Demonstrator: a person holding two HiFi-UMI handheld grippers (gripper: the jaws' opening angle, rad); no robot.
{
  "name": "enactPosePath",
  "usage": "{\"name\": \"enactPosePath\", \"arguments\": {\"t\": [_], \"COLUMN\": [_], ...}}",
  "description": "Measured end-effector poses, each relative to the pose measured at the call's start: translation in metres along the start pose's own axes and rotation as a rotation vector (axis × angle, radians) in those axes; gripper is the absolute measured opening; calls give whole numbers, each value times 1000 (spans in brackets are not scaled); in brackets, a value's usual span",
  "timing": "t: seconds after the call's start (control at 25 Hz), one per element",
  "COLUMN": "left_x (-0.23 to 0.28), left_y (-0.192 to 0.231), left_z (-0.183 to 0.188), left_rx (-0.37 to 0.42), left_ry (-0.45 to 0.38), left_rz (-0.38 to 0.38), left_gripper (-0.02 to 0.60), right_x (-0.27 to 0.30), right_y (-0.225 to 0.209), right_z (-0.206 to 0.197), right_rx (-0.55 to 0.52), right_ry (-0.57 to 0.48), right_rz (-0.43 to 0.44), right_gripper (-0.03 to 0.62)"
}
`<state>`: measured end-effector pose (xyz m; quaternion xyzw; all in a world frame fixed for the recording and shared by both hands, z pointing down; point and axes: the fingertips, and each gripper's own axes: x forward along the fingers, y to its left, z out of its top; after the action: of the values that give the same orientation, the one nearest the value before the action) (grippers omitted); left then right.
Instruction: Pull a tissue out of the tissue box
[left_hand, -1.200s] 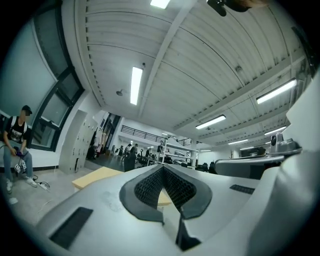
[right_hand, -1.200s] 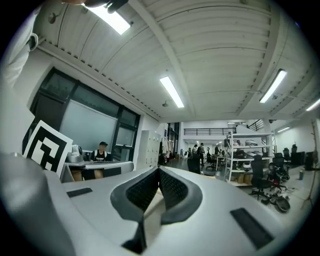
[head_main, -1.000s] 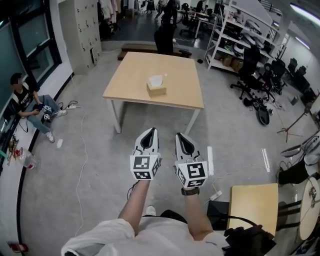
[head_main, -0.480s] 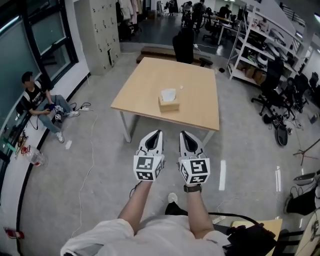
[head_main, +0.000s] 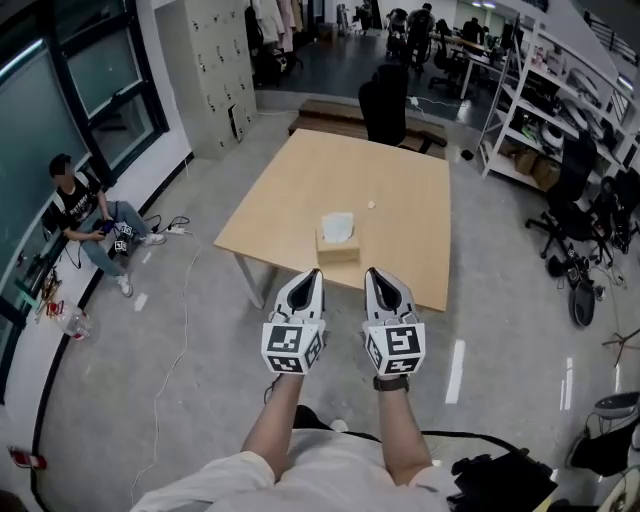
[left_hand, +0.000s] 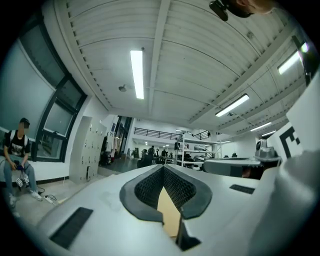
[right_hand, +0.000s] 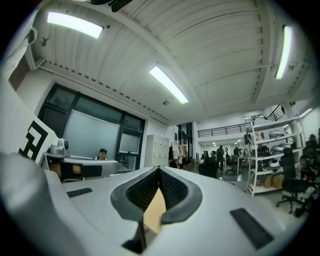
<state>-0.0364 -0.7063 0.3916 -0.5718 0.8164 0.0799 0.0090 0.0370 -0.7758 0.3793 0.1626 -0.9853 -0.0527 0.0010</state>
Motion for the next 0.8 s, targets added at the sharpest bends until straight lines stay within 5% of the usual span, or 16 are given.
{"name": "enactPosePath", "arguments": {"t": [0.28, 0.44, 0.8], "left_x": [93, 153, 238], "left_y": [31, 70, 174], "left_z": [-17, -15, 6], "left_rx": [85, 45, 96], "left_ry": [36, 10, -42], "left_rz": [-3, 22, 14], "left_gripper": [-2, -2, -2], "right_x": [90, 156, 276], "right_y": [-32, -56, -87], "right_z": [-31, -25, -8], "right_rx": [-1, -40, -2], "right_ry": [53, 40, -9], "right_rz": [63, 75, -20], "right_gripper": [2, 2, 2]}}
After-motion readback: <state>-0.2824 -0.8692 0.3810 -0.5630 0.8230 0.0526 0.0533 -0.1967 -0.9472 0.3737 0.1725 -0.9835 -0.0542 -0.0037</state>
